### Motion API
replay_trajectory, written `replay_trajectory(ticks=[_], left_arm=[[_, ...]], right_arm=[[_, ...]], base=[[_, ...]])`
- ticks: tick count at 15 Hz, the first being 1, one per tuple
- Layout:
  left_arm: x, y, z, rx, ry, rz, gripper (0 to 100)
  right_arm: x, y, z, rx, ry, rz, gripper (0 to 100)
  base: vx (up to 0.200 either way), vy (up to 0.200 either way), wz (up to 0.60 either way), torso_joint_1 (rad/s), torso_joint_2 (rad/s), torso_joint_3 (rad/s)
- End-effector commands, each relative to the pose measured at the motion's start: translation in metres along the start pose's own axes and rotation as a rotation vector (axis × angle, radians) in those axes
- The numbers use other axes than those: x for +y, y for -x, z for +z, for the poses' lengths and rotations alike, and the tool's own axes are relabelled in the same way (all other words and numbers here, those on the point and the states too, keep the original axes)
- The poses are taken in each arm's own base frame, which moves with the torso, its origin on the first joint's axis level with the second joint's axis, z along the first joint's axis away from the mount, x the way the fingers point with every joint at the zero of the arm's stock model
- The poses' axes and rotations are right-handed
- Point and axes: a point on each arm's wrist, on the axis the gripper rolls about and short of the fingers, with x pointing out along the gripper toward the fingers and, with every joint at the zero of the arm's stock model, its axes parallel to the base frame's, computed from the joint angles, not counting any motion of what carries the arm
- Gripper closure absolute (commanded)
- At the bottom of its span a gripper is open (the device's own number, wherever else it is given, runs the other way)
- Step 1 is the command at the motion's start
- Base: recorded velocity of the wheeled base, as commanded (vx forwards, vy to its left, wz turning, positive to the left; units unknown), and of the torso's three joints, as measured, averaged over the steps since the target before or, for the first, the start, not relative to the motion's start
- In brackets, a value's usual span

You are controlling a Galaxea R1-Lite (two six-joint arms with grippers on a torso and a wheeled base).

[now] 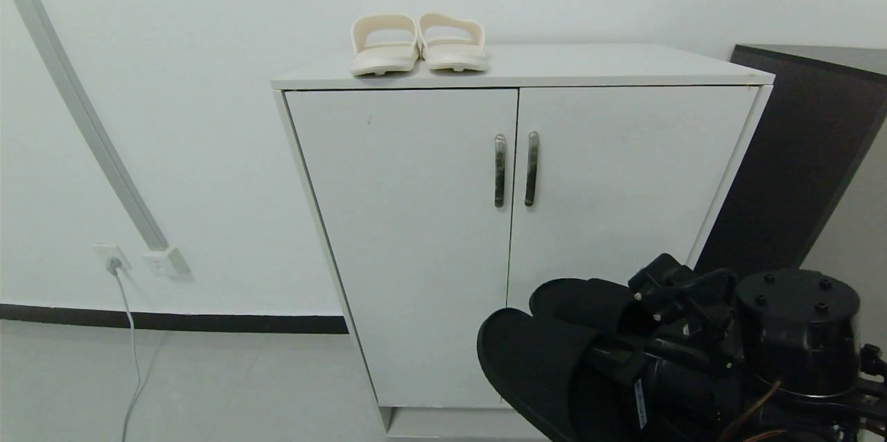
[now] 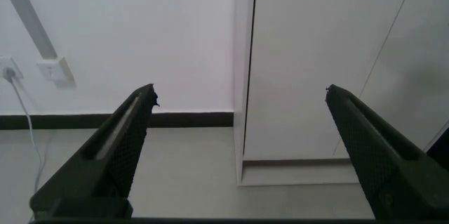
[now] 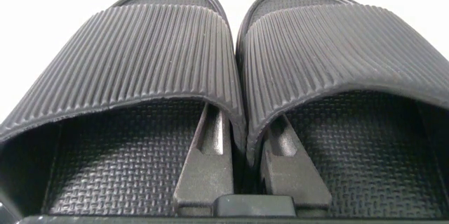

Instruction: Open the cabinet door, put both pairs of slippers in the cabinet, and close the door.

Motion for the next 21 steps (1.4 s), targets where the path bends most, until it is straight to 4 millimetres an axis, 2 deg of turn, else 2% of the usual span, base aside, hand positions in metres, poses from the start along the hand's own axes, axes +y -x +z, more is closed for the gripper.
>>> replay_trajectory(ticks=[1, 11, 14, 15, 16, 17, 19, 20, 21], left_arm=[[0.000, 0.000, 0.000, 0.001, 0.000, 0.001, 0], [0.000, 0.000, 0.000, -0.001, -0.005, 0.002, 0], [0.000, -0.006, 0.005, 0.068, -0.043, -0.006, 0], [0.000, -0.004, 0.028, 0.010, -0.032, -0.010, 0], [0.000, 0.003, 0.063, -0.085, 0.000, -0.016, 0], [0.000, 0.003, 0.088, -0.107, 0.004, -0.036, 0], [-0.003, -0.015, 0.099, -0.012, -0.018, -0.185, 0], [-0.006, -0.034, 0.106, 0.079, 0.002, -0.301, 0], [-0.007, -0.039, 0.110, 0.095, 0.006, -0.336, 0]], right_arm=[[0.000, 0.000, 0.000, 0.002, 0.001, 0.000, 100], [0.000, 0.002, -0.005, 0.005, 0.030, 0.008, 100], [0.001, 0.002, -0.007, 0.009, 0.056, 0.017, 100], [0.001, 0.002, -0.008, 0.012, 0.055, 0.019, 100], [0.001, 0.002, -0.007, 0.004, 0.054, 0.021, 100], [0.002, 0.001, -0.006, -0.005, 0.054, 0.023, 100], [0.002, 0.001, -0.006, -0.008, 0.054, 0.023, 100], [0.002, -0.001, -0.008, 0.001, 0.055, 0.022, 100], [0.001, -0.001, -0.009, 0.004, 0.055, 0.022, 100]], base=[[0.000, 0.000, 0.00, -0.017, 0.11, 0.139], [0.000, 0.000, -0.06, 0.000, 0.03, 0.024], [0.000, 0.000, 0.00, 0.000, 0.00, 0.000], [0.000, 0.000, 0.00, 0.000, 0.00, 0.000], [0.000, 0.000, 0.00, 0.000, 0.00, 0.000], [0.000, 0.000, 0.00, 0.000, 0.00, 0.000], [0.000, 0.000, 0.00, 0.000, 0.00, 0.000], [0.000, 0.000, 0.00, 0.000, 0.00, 0.000], [0.000, 0.000, 0.00, 0.000, 0.00, 0.000]])
